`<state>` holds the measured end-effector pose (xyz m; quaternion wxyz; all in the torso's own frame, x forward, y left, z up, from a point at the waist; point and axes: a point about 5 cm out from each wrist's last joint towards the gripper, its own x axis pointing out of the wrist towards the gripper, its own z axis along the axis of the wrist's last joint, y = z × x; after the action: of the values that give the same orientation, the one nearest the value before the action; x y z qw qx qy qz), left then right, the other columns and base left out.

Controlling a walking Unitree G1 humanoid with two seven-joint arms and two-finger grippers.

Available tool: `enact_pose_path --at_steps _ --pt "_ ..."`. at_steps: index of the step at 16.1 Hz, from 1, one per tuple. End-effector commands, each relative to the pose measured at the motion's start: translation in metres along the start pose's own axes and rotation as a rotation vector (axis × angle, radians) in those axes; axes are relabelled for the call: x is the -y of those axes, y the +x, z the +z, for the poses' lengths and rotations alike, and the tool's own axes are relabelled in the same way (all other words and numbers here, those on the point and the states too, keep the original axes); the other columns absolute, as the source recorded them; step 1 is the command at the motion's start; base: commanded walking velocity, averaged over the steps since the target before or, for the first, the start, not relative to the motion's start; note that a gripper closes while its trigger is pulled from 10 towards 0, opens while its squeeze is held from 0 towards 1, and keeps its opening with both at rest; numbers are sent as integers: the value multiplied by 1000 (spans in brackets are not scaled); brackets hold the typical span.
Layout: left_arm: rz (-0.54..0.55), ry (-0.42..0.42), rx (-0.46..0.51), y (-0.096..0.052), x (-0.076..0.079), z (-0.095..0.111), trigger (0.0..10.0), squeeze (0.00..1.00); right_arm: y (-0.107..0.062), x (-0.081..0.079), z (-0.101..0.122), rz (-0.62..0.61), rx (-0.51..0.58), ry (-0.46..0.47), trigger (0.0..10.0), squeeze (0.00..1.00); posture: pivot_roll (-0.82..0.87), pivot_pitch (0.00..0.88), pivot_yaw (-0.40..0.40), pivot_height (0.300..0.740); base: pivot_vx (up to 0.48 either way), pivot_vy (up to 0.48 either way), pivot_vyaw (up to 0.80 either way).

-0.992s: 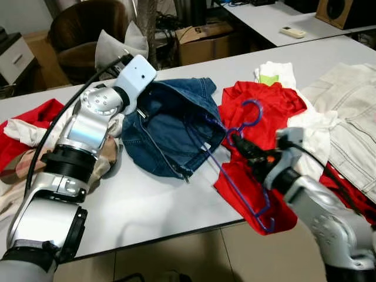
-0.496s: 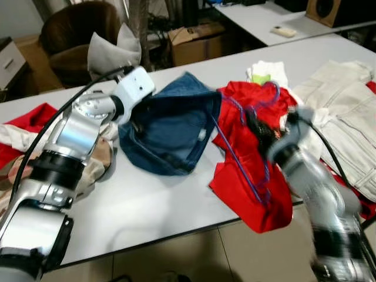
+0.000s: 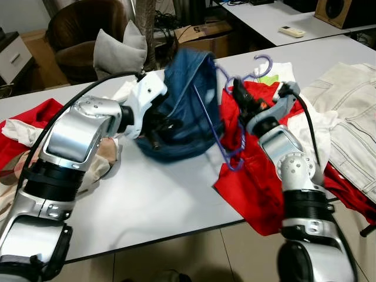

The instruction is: Hang hanger

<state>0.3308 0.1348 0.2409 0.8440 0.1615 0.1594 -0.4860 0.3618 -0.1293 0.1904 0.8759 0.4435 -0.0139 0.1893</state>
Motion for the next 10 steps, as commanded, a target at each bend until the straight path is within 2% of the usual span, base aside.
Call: enact_pose_path --at_steps 1,3,5,6,7,8,9,10 --pt "-66 -8 10 1 7 5 0 0 2 -5 19 14 132 84 10000 0 -35 0 152 719 0 0 0" --pt "-116 -7 -5 3 14 3 0 0 3 -6 20 10 193 212 10000 0 -41 0 160 719 0 0 0" --pt "-161 -8 -32 3 23 -1 0 0 5 -5 19 -5 233 300 10000 0 -43 0 162 719 0 0 0" --pt "-144 51 -99 2 24 -10 0 0 8 -5 18 -8 260 401 10000 0 -42 0 162 719 0 0 0" --pt "-40 112 -163 3 12 -22 0 0 9 -7 18 -3 264 429 10000 0 -41 0 163 719 0 0 0" --pt "-13 127 -184 2 9 -26 0 0 9 -7 18 -6 266 433 10000 0 -43 0 163 719 0 0 0" --pt "-9 150 -212 0 9 -30 0 0 9 -5 19 -15 276 457 10000 0 -43 0 163 719 0 0 0" --pt "-51 151 -195 0 15 -29 0 0 10 -4 19 -26 274 460 10000 0 -42 0 163 719 0 0 0"
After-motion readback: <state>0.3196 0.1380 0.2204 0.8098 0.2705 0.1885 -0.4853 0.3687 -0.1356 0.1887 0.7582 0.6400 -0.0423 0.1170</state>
